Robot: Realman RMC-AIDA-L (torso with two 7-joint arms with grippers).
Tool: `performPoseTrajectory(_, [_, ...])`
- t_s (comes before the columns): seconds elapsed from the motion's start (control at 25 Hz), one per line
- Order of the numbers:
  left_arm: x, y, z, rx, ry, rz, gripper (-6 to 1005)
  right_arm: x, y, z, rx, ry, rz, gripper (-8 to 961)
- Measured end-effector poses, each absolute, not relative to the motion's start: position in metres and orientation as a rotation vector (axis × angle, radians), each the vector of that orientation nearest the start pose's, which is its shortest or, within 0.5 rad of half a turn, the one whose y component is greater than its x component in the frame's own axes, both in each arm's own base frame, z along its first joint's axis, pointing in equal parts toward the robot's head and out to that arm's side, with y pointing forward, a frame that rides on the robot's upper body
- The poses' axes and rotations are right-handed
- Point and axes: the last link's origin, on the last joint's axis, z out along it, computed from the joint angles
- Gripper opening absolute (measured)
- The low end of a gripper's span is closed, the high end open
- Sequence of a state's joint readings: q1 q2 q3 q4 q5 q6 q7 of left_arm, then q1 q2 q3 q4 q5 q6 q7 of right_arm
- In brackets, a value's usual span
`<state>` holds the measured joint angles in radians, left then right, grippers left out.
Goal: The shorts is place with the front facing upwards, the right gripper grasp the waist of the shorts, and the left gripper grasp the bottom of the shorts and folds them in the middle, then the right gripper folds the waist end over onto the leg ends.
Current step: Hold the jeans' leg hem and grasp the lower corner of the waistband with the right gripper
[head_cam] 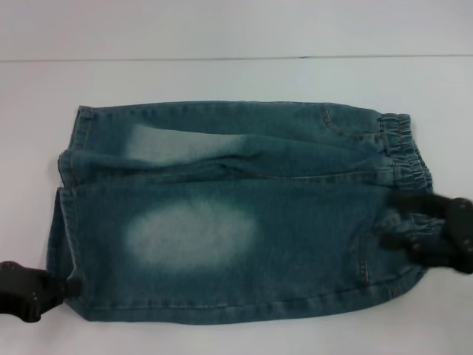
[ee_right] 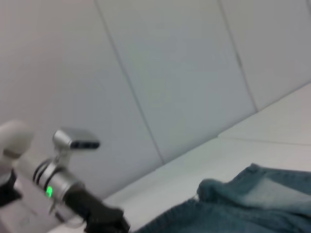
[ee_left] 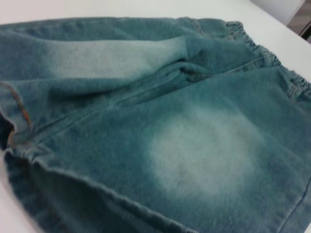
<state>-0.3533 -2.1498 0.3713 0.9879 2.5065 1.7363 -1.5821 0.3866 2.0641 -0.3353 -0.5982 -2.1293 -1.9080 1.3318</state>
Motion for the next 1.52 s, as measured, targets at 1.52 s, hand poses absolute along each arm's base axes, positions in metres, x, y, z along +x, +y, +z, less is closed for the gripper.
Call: performPoseTrajectory(1.52, [-0.331,0.257,0.034,-2.631,-1.067,-0.338,45,0.356,0.287,0.108,-2.150,1.962,0.582,905])
